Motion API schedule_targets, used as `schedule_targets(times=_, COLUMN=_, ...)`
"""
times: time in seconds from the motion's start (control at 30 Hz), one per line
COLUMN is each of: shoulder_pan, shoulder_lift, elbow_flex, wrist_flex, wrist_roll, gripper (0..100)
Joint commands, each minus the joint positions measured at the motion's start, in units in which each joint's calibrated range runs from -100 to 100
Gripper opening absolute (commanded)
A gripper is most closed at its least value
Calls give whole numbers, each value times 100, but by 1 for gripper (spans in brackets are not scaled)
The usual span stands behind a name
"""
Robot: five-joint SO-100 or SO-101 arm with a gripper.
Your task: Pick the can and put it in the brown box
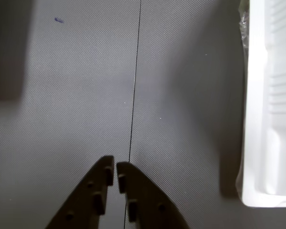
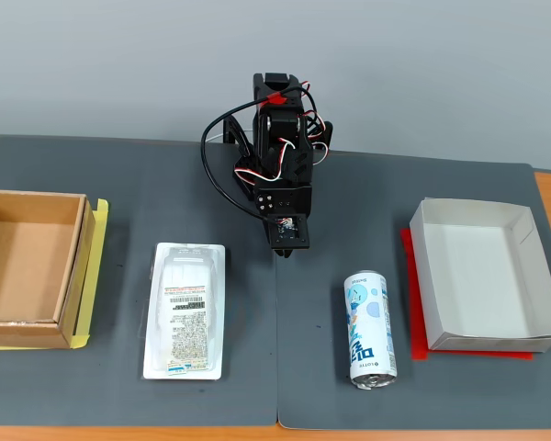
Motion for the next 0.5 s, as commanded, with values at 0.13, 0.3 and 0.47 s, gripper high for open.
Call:
schedule_targets(times=0.13, shoulder_pan=-31, shoulder_lift=-25, elbow_flex=-107, wrist_flex=-50, wrist_roll=22, gripper=1)
schedule_targets(times=0.3, shoulder_pan=-39, shoulder_lift=-17, elbow_flex=-107, wrist_flex=-50, wrist_roll=22, gripper=1)
schedule_targets(times=0.47, shoulder_pan=1, shoulder_lift=17, elbow_flex=-125, wrist_flex=-59, wrist_roll=27, gripper=1)
